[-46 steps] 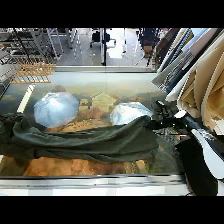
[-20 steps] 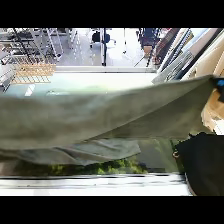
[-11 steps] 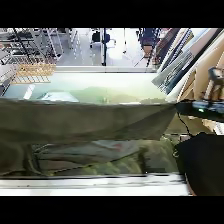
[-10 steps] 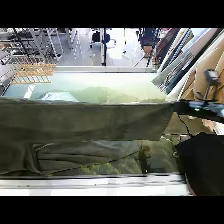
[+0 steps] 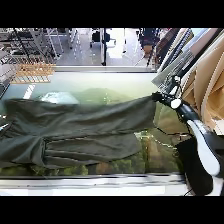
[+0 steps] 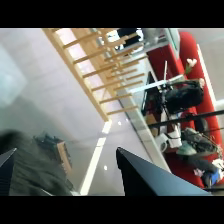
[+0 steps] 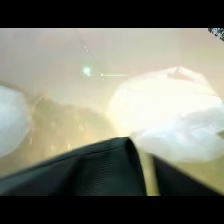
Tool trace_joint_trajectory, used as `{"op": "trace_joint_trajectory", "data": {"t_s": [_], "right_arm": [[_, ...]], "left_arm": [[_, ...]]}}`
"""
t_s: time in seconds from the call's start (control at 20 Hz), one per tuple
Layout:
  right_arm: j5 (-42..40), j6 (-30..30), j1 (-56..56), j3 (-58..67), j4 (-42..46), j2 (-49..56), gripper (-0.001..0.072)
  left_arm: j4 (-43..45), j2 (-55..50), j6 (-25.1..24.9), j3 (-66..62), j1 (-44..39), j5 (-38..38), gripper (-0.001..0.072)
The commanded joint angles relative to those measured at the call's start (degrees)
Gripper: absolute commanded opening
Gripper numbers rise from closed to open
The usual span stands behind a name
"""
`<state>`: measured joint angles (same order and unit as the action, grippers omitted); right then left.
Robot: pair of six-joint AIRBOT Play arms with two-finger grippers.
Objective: Fold the clothes and pants, and hang the long-sleeved shirts on hangers.
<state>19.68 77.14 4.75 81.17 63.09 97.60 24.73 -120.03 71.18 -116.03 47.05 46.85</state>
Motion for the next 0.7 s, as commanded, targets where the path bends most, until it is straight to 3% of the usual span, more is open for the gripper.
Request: {"op": "trace_joint_trajectory", "data": {"t_s": [0.0, 0.05, 0.15, 0.2, 0.3, 0.35, 0.4, 0.6, 0.65], "right_arm": [[6.88, 0.35, 0.39, 6.73, -1.88, 6.1, 0.0602], [12.96, 0.28, 1.09, 6.8, -1.79, 5.09, 0.0602], [25.79, -0.79, 3.06, 6.23, -1.42, 2.58, 0.0601], [31.71, -1.57, 4.07, 5.2, -1.49, 0.94, 0.0598], [41.53, -1.79, 5.51, 0.02, -1.92, -3.85, 0.0576], [44.04, -1.79, 5.86, -4.09, -2.91, -6.84, 0.0571], [45.59, -1.77, 6.01, -9.01, -4.72, -10.21, 0.0571], [48.98, -1.77, 6.27, -29.86, -14.49, -23.71, 0.0574], [48.74, -1.73, 6.27, -33.68, -15.76, -26.14, 0.057]], "left_arm": [[0.48, -1.57, -0.07, -0.04, -0.63, 1.42, 0.0696], [1.68, -0.83, -0.07, -0.04, 1.01, 6.4, 0.0681], [11.93, 1.55, 0.0, -0.04, 5.07, 18.88, 0.0567], [21.9, 3.13, 1.36, -0.04, 6.99, 26.03, 0.0551], [45.72, 5.6, 8.98, 0.0, 8.81, 39.34, 0.0498], [56.48, 6.34, 10.38, 0.39, 8.94, 43.87, 0.0356], [63.45, 7.63, 11.13, 2.51, 9.33, 44.83, 0.0282], [56.94, 14.56, 8.0, 17.22, 12.55, 37.99, 0.03], [57.05, 15.45, 8.02, 19.96, 13.2, 35.85, 0.0399]]}}
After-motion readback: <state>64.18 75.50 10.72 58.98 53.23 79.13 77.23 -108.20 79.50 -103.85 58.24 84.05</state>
